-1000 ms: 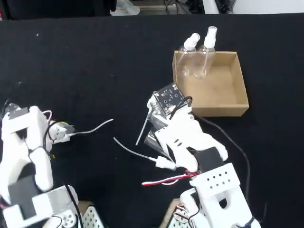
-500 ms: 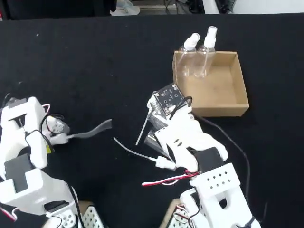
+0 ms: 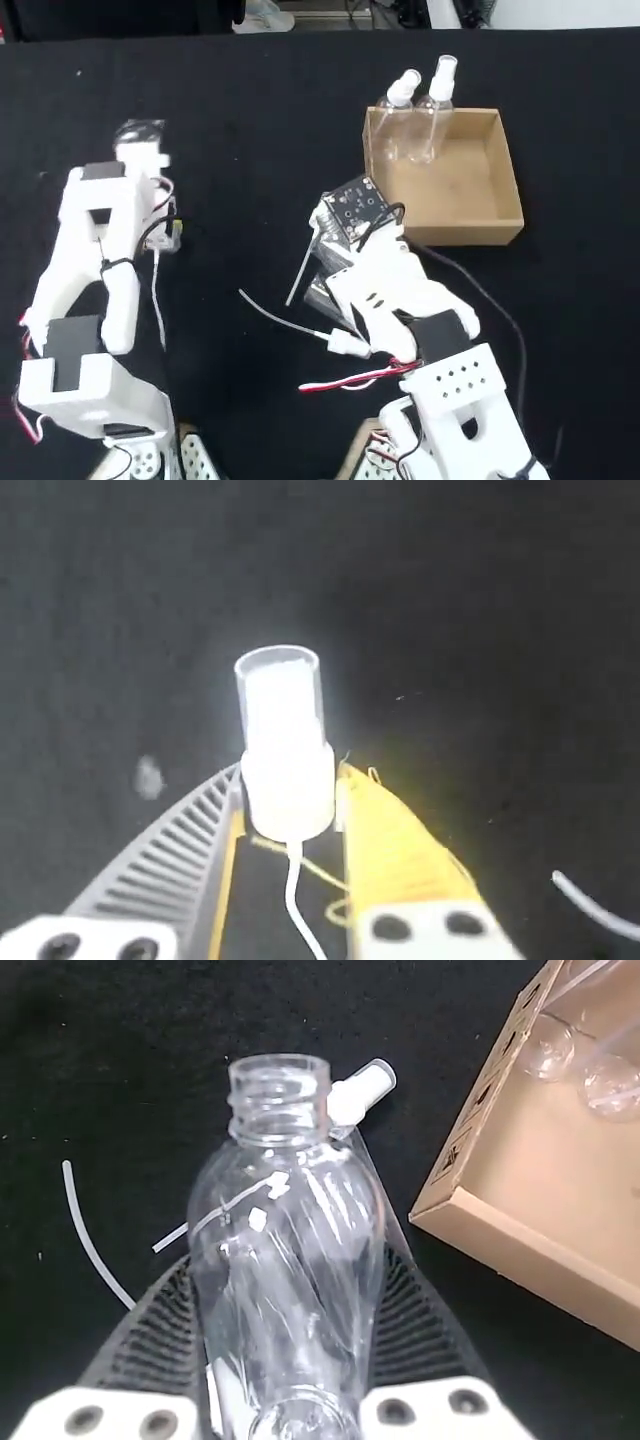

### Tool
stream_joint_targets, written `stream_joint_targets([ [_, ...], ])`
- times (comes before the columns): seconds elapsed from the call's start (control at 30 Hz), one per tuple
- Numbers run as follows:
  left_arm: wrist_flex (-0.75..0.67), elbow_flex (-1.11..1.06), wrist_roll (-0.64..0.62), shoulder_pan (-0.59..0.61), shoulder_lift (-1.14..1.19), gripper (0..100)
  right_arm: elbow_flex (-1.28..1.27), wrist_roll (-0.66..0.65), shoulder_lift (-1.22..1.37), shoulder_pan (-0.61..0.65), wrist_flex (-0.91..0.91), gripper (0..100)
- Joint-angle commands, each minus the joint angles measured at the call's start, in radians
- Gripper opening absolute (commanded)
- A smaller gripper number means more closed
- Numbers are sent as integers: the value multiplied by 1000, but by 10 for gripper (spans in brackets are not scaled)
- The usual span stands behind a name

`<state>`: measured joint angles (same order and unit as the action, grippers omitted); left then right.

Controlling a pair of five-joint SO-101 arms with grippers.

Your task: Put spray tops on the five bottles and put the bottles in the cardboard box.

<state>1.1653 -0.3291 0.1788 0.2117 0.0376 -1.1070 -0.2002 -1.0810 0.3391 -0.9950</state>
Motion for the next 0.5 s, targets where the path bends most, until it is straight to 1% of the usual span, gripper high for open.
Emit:
stream_joint_targets([
  [0.0, 12, 81, 95, -24, -6, 177, 2, -3, -21, 3, 17, 10],
  [0.07, 41, 77, 95, -19, -2, 263, 2, -3, -21, 3, 17, 10],
  [0.13, 64, 82, 95, -18, 21, 302, 2, -3, -21, 3, 17, 10],
  [0.23, 66, 110, 95, -18, 61, 298, 2, -3, -21, 3, 17, 10],
  [0.4, 75, 226, 94, -39, 153, 261, 2, -3, -21, 3, 18, 10],
  [0.47, 75, 274, 57, -50, 195, 251, 2, -3, -21, 3, 20, 10],
])
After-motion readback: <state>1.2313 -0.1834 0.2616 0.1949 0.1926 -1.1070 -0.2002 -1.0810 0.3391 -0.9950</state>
